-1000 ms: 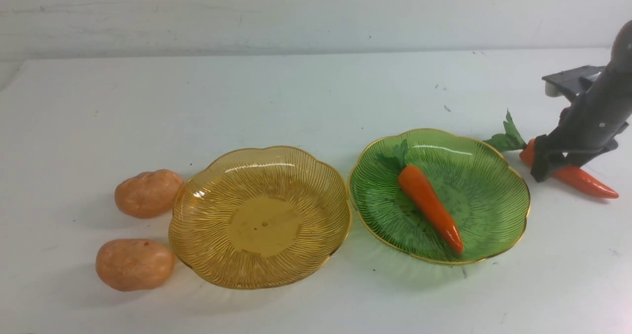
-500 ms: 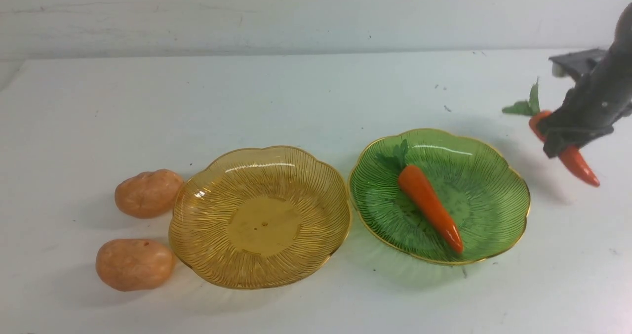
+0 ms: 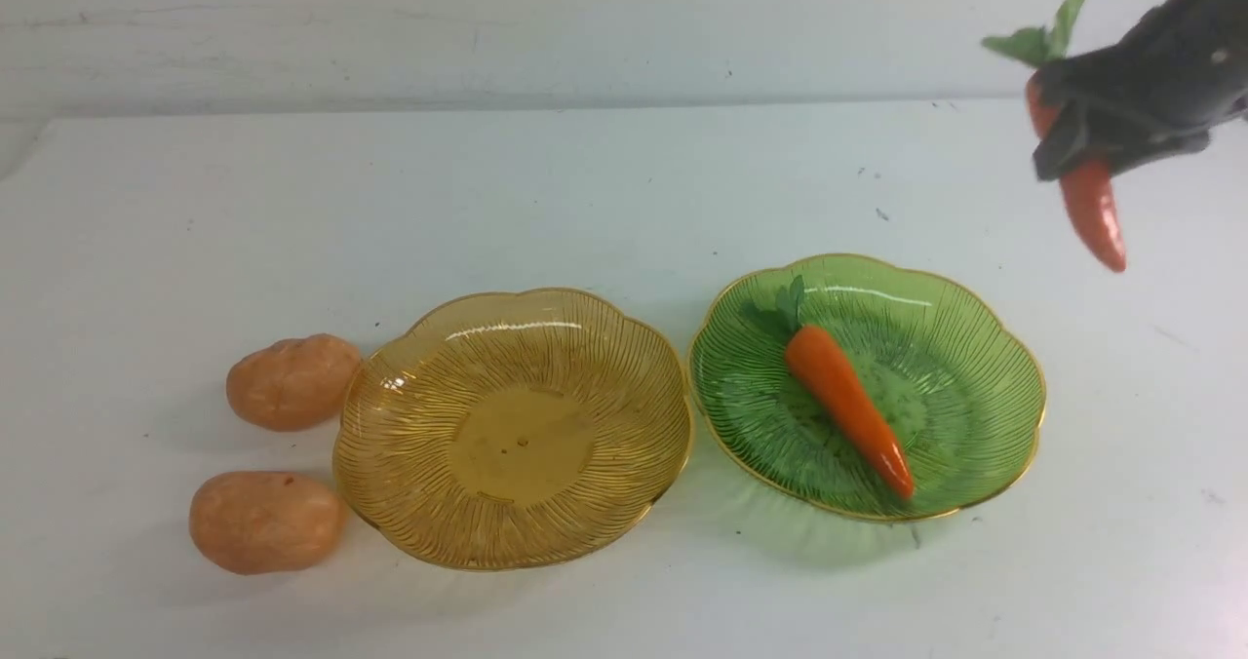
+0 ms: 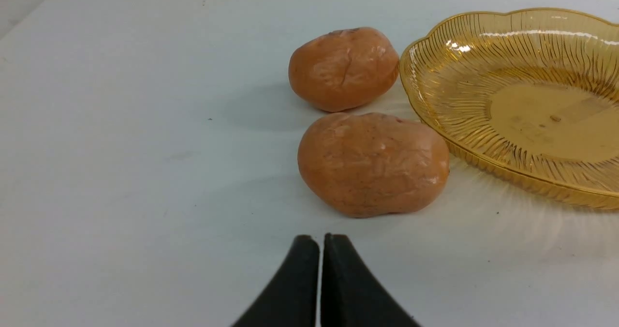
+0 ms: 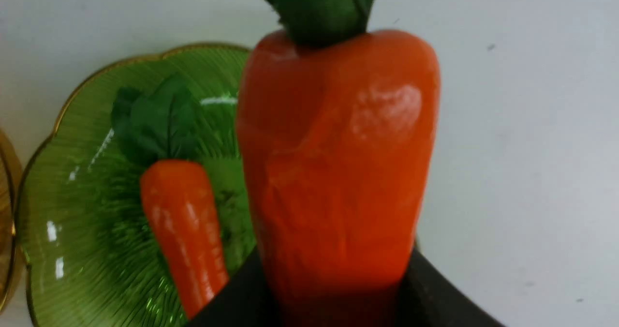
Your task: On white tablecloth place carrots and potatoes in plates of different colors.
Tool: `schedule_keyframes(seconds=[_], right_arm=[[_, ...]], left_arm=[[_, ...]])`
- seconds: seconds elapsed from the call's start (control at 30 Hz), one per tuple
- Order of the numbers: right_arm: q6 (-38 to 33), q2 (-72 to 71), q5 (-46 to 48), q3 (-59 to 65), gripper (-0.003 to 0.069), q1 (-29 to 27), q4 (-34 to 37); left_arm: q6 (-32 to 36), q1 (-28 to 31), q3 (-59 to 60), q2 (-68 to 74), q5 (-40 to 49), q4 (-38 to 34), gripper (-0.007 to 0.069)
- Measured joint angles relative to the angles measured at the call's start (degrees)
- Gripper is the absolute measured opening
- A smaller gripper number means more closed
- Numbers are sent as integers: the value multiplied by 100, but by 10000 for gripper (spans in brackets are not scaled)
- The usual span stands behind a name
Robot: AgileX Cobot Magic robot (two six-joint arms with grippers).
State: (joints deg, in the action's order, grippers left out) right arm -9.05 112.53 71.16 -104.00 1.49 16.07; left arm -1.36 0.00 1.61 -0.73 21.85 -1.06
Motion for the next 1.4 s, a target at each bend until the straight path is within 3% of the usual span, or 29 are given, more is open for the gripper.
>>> schedule_keyframes(seconds=[0.33, 0.67, 0.83, 0.93, 1.13, 1.2, 1.3, 1.4], right_arm=[[-226, 886, -119, 525, 272, 1479, -559], [108, 1041, -121, 517, 501, 1544, -845], [369, 1041, -96, 355, 571, 1544, -963], [694, 900, -96, 299, 575, 1544, -992], [799, 287, -96, 444, 493, 1544, -938], [752, -513, -96, 917, 372, 1544, -906], [647, -1234, -90, 1422, 263, 1544, -906], [529, -2345, -53, 2282, 106, 1544, -906]], left_arm=[[0, 0, 0, 0, 0, 0, -3], [0, 0, 0, 0, 0, 0, -3], [0, 0, 0, 0, 0, 0, -3], [0, 0, 0, 0, 0, 0, -3], [0, 0, 0, 0, 0, 0, -3], [0, 0, 0, 0, 0, 0, -3], [-5, 0, 0, 0, 0, 0, -3], [-94, 0, 0, 0, 0, 0, -3]])
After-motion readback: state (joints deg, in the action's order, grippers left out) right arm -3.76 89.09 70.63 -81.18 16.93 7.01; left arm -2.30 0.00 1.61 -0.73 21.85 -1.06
